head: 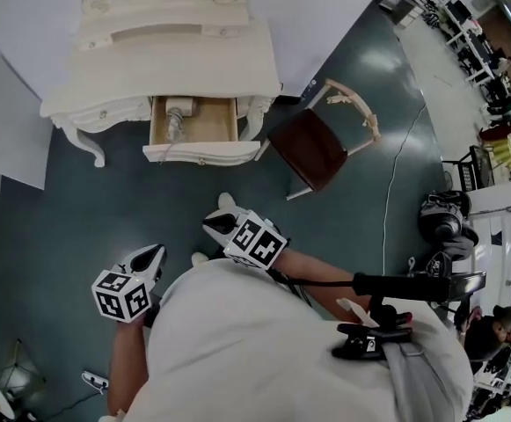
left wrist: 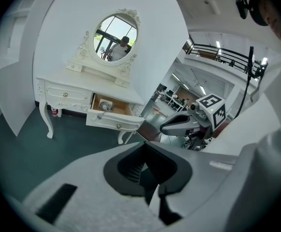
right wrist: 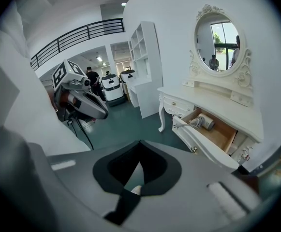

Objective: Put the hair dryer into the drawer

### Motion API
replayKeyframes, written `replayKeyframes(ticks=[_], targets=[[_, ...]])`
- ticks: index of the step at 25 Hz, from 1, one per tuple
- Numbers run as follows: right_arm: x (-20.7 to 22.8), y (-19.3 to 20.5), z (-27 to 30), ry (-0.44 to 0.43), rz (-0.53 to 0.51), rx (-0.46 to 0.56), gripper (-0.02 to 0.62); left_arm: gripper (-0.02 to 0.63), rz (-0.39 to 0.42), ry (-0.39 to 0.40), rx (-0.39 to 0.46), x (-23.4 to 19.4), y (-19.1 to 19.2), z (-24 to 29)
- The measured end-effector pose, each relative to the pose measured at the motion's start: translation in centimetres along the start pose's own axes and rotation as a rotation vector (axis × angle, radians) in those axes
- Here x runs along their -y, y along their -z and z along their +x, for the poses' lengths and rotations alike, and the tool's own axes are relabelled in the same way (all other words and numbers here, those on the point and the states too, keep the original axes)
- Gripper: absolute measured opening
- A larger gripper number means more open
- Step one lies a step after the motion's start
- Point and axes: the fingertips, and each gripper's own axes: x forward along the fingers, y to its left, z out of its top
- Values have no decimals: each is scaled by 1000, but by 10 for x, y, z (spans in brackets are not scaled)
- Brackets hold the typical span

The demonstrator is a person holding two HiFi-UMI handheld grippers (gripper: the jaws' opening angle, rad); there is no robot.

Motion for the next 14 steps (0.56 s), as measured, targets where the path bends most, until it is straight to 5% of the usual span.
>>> replayKeyframes(ticks=[14], targets=[[23,-3,0,17,17,0,-2,2,17,15,-24,-4,-18,18]])
